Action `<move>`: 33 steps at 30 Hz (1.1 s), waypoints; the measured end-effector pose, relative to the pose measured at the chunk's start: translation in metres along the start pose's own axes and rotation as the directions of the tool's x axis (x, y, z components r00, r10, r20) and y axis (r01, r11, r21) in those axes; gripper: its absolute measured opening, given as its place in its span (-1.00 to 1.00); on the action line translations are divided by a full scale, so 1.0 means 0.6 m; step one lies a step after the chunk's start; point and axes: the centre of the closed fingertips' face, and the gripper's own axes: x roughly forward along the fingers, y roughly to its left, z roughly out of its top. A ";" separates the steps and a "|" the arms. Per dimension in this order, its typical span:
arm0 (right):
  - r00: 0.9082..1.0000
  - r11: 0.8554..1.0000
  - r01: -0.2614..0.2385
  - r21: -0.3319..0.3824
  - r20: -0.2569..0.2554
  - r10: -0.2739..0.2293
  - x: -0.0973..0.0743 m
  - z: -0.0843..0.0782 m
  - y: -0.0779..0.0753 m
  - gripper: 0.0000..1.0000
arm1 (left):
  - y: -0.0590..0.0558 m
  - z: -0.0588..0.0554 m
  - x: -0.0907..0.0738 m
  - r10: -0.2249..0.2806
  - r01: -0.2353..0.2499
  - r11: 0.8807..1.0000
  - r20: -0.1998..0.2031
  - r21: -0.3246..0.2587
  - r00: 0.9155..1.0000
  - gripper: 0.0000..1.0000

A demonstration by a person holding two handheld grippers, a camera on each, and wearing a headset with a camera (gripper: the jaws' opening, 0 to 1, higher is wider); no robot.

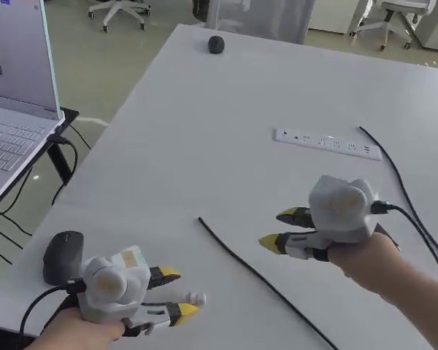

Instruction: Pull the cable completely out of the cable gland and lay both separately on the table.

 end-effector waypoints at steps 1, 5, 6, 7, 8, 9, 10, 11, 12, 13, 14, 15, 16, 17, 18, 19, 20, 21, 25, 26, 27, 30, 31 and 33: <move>1.000 1.000 0.009 0.002 0.015 -0.009 -0.011 -0.001 -0.002 -0.27 | -0.002 0.007 -0.004 0.003 -0.002 1.000 0.016 -0.012 1.000 -0.14; 0.998 0.999 0.021 0.039 0.064 -0.023 -0.056 -0.005 -0.001 -0.19 | -0.006 0.024 -0.018 0.013 -0.011 0.999 0.050 -0.038 0.999 -0.06; 0.997 0.999 0.023 0.039 0.071 -0.026 -0.064 -0.007 0.001 -0.17 | -0.006 0.025 -0.021 0.016 -0.014 0.999 0.054 -0.042 0.998 -0.05; 0.996 0.999 0.025 0.043 0.081 -0.029 -0.075 -0.010 0.003 -0.15 | -0.006 0.029 -0.024 0.020 -0.017 0.999 0.064 -0.048 0.998 -0.04; 0.996 0.998 0.026 0.050 0.088 -0.030 -0.082 -0.012 0.004 -0.13 | -0.008 0.031 -0.028 0.020 -0.016 0.998 0.068 -0.057 0.997 -0.03; 0.995 0.998 0.026 0.053 0.094 -0.031 -0.090 -0.014 0.006 -0.11 | -0.008 0.034 -0.031 0.023 -0.017 0.998 0.075 -0.067 0.997 -0.01; 0.994 0.998 0.030 0.057 0.102 -0.036 -0.100 -0.019 0.010 -0.09 | -0.007 0.035 -0.032 0.025 -0.019 0.997 0.078 -0.071 0.997 0.00; 0.994 0.998 0.034 0.059 0.104 -0.040 -0.106 -0.022 0.010 -0.06 | -0.006 0.038 -0.036 0.031 -0.023 0.996 0.088 -0.084 0.996 0.01; 0.994 0.997 0.039 0.064 0.103 -0.046 -0.116 -0.030 0.011 -0.04 | -0.004 0.041 -0.041 0.040 -0.031 0.995 0.095 -0.095 0.995 0.04; 0.993 0.996 0.041 0.074 0.106 -0.049 -0.123 -0.033 0.012 -0.03 | -0.002 0.045 -0.046 0.047 -0.036 0.994 0.103 -0.106 0.994 0.05; 0.991 0.994 0.049 0.096 0.121 -0.060 -0.134 -0.038 0.013 -0.02 | -0.002 0.046 -0.048 0.049 -0.038 0.993 0.106 -0.110 0.993 0.06; 0.989 0.993 0.053 0.108 0.130 -0.067 -0.141 -0.042 0.014 0.00 | 0.000 0.049 -0.053 0.056 -0.042 0.992 0.117 -0.120 0.992 0.06; 0.989 0.992 0.053 0.118 0.132 -0.068 -0.151 -0.050 0.018 0.03 | 0.000 0.051 -0.056 0.060 -0.045 0.991 0.120 -0.126 0.991 0.06; 0.988 0.991 0.057 0.123 0.134 -0.074 -0.157 -0.056 0.018 0.06 | 0.001 0.053 -0.061 0.064 -0.048 0.990 0.126 -0.132 0.990 0.07; 0.986 0.988 0.061 0.139 0.144 -0.081 -0.166 -0.063 0.021 0.07 | 0.000 0.054 -0.063 0.066 -0.049 0.990 0.130 -0.134 0.989 0.08; 0.985 0.986 0.059 0.155 0.149 -0.083 -0.172 -0.069 0.024 0.09 | 0.000 0.056 -0.067 0.069 -0.050 0.989 0.131 -0.138 0.989 0.09; 0.985 0.984 0.062 0.167 0.150 -0.088 -0.181 -0.077 0.028 0.11 | 0.000 0.056 -0.069 0.071 -0.052 0.989 0.131 -0.140 0.989 0.10; 0.984 0.982 0.067 0.176 0.152 -0.094 -0.187 -0.083 0.030 0.12 | -0.001 0.057 -0.073 0.073 -0.054 0.989 0.133 -0.140 0.988 0.11; 0.978 0.972 0.080 0.223 0.170 -0.120 -0.211 -0.099 0.039 0.19 | -0.006 0.062 -0.082 0.075 -0.056 0.989 0.135 -0.139 0.988 0.17; 0.978 0.971 0.082 0.225 0.168 -0.122 -0.215 -0.103 0.042 0.20 | -0.006 0.063 -0.083 0.075 -0.056 0.989 0.138 -0.139 0.988 0.18; 0.978 0.970 0.092 0.226 0.163 -0.131 -0.220 -0.110 0.045 0.22 | -0.006 0.065 -0.086 0.077 -0.056 0.988 0.144 -0.142 0.987 0.20; 0.975 0.964 0.097 0.249 0.168 -0.142 -0.233 -0.124 0.053 0.26 | -0.008 0.069 -0.091 0.082 -0.061 0.988 0.146 -0.142 0.986 0.24; 0.976 0.963 0.101 0.251 0.164 -0.145 -0.239 -0.132 0.058 0.28 | -0.010 0.071 -0.094 0.081 -0.060 0.988 0.147 -0.143 0.986 0.25; 0.979 0.965 0.103 0.241 0.145 -0.141 -0.246 -0.149 0.067 0.31 | -0.014 0.072 -0.099 0.080 -0.060 0.989 0.145 -0.138 0.986 0.28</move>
